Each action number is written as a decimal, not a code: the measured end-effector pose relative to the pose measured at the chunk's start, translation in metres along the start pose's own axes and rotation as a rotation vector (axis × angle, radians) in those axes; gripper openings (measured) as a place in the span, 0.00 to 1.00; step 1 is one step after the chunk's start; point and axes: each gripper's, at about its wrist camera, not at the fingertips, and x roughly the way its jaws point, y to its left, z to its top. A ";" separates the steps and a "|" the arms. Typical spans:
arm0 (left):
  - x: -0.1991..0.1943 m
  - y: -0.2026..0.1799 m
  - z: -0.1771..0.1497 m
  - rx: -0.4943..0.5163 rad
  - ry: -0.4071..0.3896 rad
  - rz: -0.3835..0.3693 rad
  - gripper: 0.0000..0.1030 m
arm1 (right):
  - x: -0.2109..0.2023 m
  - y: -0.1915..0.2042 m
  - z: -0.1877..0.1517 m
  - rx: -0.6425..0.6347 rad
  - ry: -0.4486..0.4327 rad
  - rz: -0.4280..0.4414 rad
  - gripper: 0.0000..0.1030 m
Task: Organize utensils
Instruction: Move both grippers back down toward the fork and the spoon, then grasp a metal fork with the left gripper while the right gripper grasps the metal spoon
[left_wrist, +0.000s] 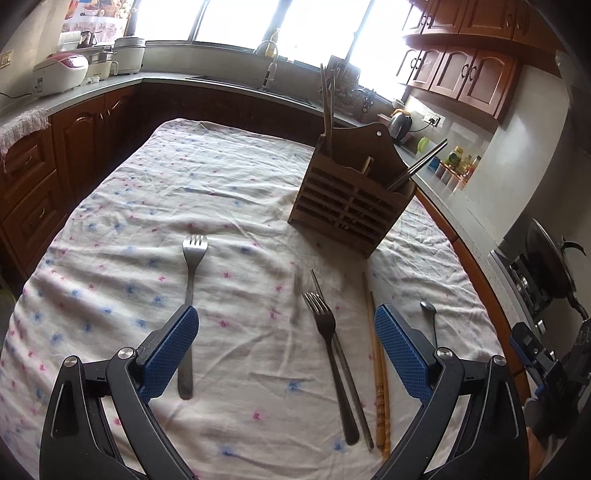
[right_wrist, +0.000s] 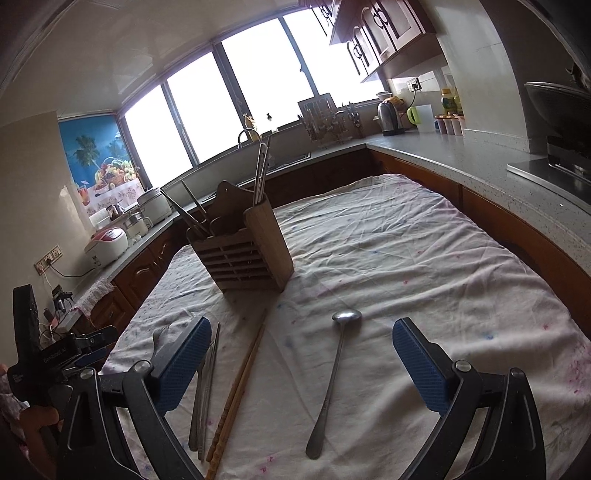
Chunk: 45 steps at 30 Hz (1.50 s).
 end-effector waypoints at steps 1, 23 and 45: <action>0.001 -0.002 -0.002 0.003 0.007 -0.001 0.95 | 0.000 -0.001 -0.001 0.000 0.002 -0.002 0.97; 0.041 -0.019 -0.013 0.037 0.119 -0.002 0.95 | 0.021 -0.022 -0.010 0.025 0.056 -0.032 0.97; 0.104 -0.044 -0.011 0.104 0.253 -0.042 0.67 | 0.094 -0.026 -0.008 -0.002 0.257 -0.040 0.51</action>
